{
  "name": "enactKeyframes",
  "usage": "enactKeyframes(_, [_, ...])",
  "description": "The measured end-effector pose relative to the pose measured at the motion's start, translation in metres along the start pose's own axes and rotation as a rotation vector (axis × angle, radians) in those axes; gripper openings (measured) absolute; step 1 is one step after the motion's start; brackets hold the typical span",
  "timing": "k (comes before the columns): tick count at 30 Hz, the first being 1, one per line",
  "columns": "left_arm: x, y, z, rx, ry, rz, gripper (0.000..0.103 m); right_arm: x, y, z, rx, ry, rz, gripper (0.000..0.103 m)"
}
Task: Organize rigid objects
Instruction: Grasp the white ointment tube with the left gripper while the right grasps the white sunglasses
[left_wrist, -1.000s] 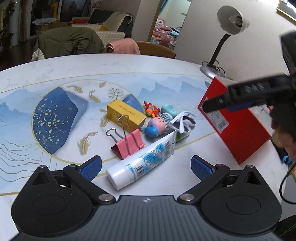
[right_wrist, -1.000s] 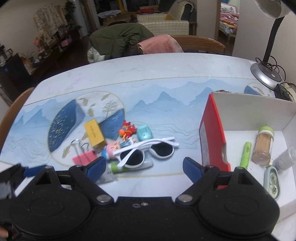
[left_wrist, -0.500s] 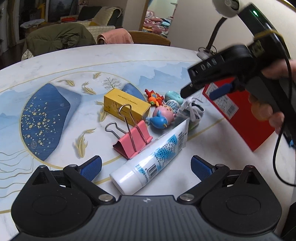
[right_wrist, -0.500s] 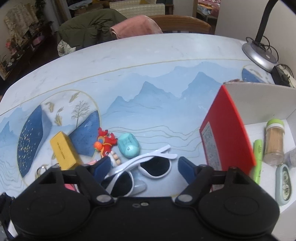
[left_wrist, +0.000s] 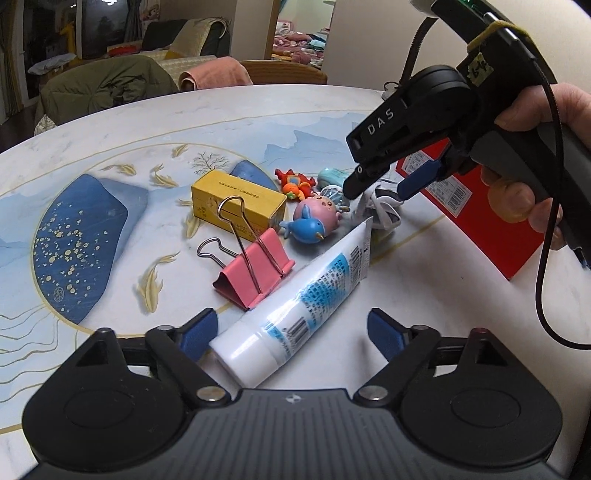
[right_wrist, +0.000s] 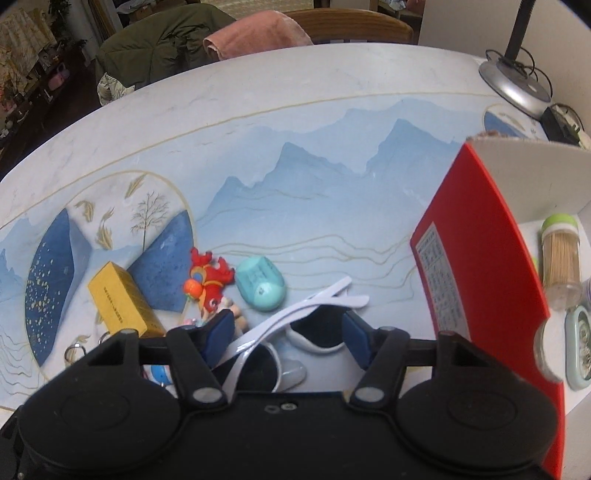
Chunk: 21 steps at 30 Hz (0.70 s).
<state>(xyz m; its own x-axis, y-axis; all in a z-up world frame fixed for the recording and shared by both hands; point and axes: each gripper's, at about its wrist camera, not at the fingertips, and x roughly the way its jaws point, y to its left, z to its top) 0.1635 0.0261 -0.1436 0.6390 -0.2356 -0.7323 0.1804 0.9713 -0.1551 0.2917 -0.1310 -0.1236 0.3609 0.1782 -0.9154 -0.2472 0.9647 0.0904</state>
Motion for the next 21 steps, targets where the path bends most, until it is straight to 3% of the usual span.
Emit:
enactKeyframes(5, [-0.005,-0.006,-0.004,0.027,0.0,-0.009,0.067,-0.001,0.0,-0.008,0.003,0.017,0.008,0.052])
enactKeyframes(7, [-0.006,-0.01,-0.004,0.048,0.0,-0.005,0.058,-0.002,-0.001,-0.011,0.002,0.025,0.007,0.041])
enactKeyframes(10, [-0.006,-0.017,-0.004,0.076,0.006,-0.013,0.055,-0.004,-0.003,-0.016,0.0,0.023,0.006,0.032])
enactKeyframes(14, [-0.006,-0.028,-0.006,0.129,0.011,-0.019,0.048,-0.008,-0.008,-0.02,0.003,0.018,0.019,0.029])
enactKeyframes(21, [-0.013,-0.041,-0.01,0.136,0.019,-0.068,0.034,-0.025,-0.021,-0.026,0.025,-0.017,0.062,0.029])
